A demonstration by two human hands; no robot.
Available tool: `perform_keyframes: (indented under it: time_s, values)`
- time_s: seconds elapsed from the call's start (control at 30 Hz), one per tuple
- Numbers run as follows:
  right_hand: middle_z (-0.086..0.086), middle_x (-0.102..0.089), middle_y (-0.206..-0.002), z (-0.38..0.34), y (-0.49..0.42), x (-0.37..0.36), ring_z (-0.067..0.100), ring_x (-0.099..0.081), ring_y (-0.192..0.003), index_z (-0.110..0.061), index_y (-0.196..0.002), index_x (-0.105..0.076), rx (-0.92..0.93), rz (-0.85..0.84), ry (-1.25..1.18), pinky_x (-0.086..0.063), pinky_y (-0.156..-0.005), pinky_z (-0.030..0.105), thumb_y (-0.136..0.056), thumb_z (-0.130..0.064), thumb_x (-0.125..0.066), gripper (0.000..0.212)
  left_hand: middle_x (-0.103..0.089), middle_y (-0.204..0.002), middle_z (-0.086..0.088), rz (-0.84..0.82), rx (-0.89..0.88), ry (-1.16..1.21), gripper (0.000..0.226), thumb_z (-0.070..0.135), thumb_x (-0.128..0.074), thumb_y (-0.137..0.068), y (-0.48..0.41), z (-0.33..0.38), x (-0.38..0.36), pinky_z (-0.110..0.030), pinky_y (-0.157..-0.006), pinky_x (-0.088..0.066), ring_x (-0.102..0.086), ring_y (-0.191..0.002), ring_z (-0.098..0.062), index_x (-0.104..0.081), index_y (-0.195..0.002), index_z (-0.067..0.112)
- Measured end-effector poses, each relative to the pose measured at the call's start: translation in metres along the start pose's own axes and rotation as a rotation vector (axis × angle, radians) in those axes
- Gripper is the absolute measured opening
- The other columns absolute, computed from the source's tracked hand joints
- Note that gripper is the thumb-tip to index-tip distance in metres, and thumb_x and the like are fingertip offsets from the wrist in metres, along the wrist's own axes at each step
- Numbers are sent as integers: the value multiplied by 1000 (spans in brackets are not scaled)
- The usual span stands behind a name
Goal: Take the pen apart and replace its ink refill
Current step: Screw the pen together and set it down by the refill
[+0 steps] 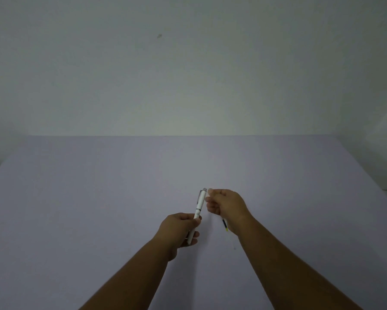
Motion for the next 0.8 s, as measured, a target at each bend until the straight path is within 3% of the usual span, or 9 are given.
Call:
perform_keyframes:
  time_s: [0.07,0.13,0.23,0.3,0.5,0.63,0.8]
  values:
    - [12,-66,-76,4,-7,15,22,-63,-65,-2,-84,-68,-4,128,141,-59,-71,35,-88,-10,-56,14,-65,-82,-10,6,15,-1,17,15,-66,-83,-5,-4,1,-27,-60,-57,-61,-71,-19,-71,-98,8]
    - [21,-69,-85,12,-11,29,34,-67,-78,6,-89,-68,-2,197,459,-57,-82,44,-88,-9,-51,23,-62,-76,-6,40,8,-35,16,16,-68,-81,-13,-11,0,-26,-61,-51,-54,-67,-17,-72,-95,9]
    - [23,-71,-84,31,-7,36,35,-69,-89,1,-75,-65,-27,148,844,-55,-74,35,-85,-6,-50,20,-63,-75,-4,93,-5,-74,17,16,-71,-79,-26,-23,-5,-28,-65,-51,-54,-65,-16,-72,-94,10]
    - [19,-72,-85,44,-5,36,31,-69,-88,0,-79,-68,-40,129,956,-52,-67,29,-83,-4,-51,18,-65,-80,-4,120,-6,-103,17,15,-72,-78,-34,-33,-9,-32,-74,-55,-58,-69,-17,-69,-94,13]
    - [16,-68,-100,73,-4,35,29,-64,-93,-3,-94,-63,-35,200,939,-42,-65,22,-83,-7,-55,15,-66,-79,-1,229,-19,-223,15,20,-75,-74,-48,-59,-17,-35,-77,-56,-61,-74,-18,-65,-84,18]
    - [15,-68,-100,77,-5,30,29,-64,-93,-5,-94,-64,-8,198,934,-44,-66,23,-84,-6,-53,15,-67,-76,2,269,-38,-273,17,23,-77,-71,-51,-68,-20,-21,-57,-47,-61,-67,-12,-65,-82,17]
    - [13,-68,-96,81,-5,20,29,-65,-87,-8,-91,-64,-25,176,847,-56,-73,35,-83,-8,-51,15,-65,-73,5,291,-52,-309,16,23,-77,-73,-54,-70,-26,-16,-49,-40,-58,-64,-8,-63,-80,19]
Point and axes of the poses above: each hand's wrist, its own y-axis away from the middle knuckle, its own x-axis out of the back of the hand, z = x × y, the point moved 2 cm from there along -y, towards the middle knuckle
